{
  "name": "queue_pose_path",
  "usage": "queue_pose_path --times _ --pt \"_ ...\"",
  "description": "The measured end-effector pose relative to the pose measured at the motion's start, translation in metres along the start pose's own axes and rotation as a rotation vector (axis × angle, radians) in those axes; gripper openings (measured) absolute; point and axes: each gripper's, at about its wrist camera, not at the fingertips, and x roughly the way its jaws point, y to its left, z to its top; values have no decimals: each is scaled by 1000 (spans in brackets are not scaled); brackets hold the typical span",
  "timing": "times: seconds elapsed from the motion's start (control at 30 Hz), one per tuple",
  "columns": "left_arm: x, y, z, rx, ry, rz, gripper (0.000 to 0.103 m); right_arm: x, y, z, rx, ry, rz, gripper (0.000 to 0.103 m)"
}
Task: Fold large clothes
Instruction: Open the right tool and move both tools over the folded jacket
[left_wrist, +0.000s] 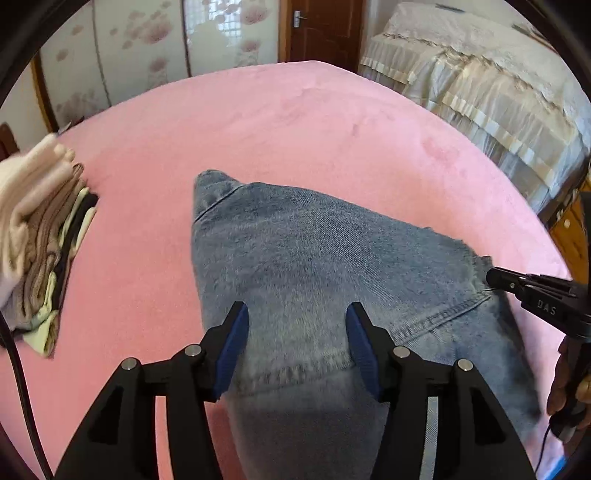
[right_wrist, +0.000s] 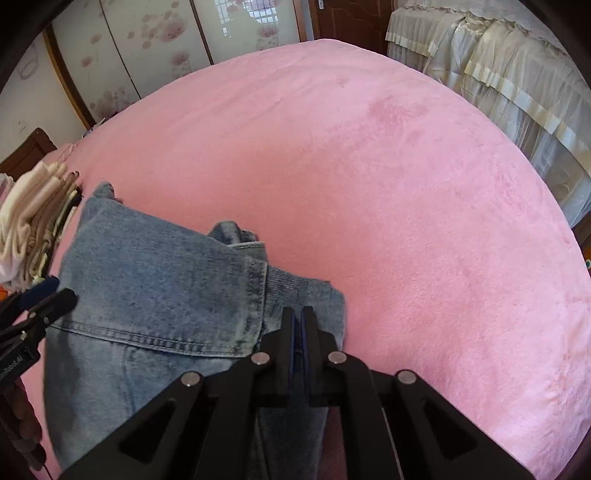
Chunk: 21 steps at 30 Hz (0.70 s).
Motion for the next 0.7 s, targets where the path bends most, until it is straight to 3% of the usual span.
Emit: queue_pose_path --times 0.07,0.13,0.23,0.47,0.7 --pt "-21 2 -2 -4 -21 7 57 -20 3 0 13 -23 40 4" --pt "-42 3 -6 1 -43 6 70 -43 12 -3 5 -54 71 8" --pt "-79 0 -16 23 -81 -18 80 -78 25 -14 -25 -105 95 21" --pt "-118 -10 -53 32 -109 -70 80 -123 49 -50 -92 -167 142 25" --pt "-108 -11 -94 -41 -120 -105 80 -105 55 -89 -139 -139 148 25"
